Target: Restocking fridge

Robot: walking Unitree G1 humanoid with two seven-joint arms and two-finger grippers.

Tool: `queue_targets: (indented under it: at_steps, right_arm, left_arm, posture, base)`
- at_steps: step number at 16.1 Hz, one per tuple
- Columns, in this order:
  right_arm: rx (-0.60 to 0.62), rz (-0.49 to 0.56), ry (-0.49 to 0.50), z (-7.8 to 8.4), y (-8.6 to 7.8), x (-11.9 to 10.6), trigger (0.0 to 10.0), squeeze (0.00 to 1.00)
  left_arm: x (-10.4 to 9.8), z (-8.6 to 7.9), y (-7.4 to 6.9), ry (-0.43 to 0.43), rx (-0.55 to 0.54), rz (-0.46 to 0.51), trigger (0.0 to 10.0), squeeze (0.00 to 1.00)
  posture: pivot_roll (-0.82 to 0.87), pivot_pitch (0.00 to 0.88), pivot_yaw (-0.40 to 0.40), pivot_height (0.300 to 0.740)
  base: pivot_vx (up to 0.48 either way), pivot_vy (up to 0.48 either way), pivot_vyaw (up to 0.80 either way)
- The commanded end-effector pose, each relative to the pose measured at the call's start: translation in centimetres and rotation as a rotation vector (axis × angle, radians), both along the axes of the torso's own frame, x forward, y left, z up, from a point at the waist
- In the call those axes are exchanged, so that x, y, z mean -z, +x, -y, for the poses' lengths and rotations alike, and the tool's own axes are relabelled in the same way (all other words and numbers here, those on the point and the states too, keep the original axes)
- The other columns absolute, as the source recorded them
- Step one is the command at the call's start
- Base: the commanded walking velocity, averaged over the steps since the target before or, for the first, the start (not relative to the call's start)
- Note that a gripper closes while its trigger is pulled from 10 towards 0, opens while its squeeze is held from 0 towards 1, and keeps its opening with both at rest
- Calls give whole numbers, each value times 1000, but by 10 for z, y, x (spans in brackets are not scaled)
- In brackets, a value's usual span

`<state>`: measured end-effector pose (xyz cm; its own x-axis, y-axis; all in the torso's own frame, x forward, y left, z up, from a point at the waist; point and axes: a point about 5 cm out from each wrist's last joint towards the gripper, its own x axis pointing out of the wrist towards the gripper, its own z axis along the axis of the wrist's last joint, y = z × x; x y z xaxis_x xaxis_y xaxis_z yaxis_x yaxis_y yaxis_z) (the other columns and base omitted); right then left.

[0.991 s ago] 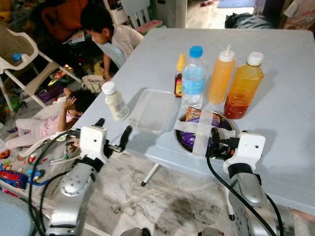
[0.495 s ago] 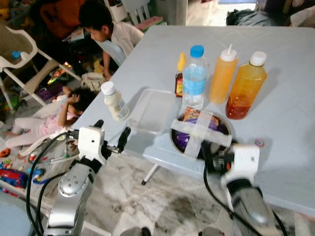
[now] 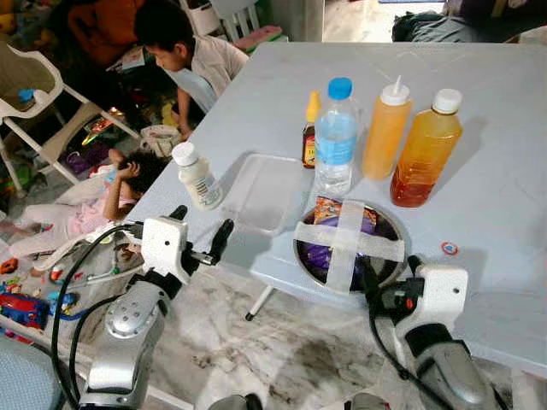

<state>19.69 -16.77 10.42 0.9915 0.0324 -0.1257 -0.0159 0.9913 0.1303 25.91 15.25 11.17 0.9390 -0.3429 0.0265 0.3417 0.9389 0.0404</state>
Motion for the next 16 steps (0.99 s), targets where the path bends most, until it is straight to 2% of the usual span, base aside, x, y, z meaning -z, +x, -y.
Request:
queue_targets:
  at_steps: [1,2,4,6,8,12,16]
  right_arm:
    - [51,-43,27,4,3,6,10000,0]
    - [57,-41,22,5,5,6,10000,0]
    - [168,-47,81,13,12,5,10000,0]
    - [144,-9,44,15,11,-2,10000,0]
    - [114,68,-36,16,3,-14,10000,0]
    - [137,63,-59,19,-9,-15,10000,0]
    - [159,84,-89,28,2,-18,10000,0]
  left_arm:
    - [0,-5,1,5,-12,-3,10000,0]
    - [0,-5,1,6,-13,-3,10000,0]
    - [0,-3,1,4,-10,1,10000,0]
    - [-2,-2,1,0,-6,6,10000,0]
    - [-2,-2,1,1,-5,8,10000,0]
    - [-1,0,-1,-4,0,3,10000,0]
    - [-1,2,0,-7,6,3,10000,0]
  posture:
    - [-97,109,183,740]
    - [-97,107,184,740]
    - [-94,105,181,740]
    - [-94,107,181,740]
    - [-99,121,184,740]
    - [-106,131,186,740]
    - [-106,131,188,740]
  base:
    - [0,0,0]
    - [0,0,0]
    - [0,0,0]
    - [0,0,0]
    - [0,0,0]
    - [0,0,0]
    - [0,0,0]
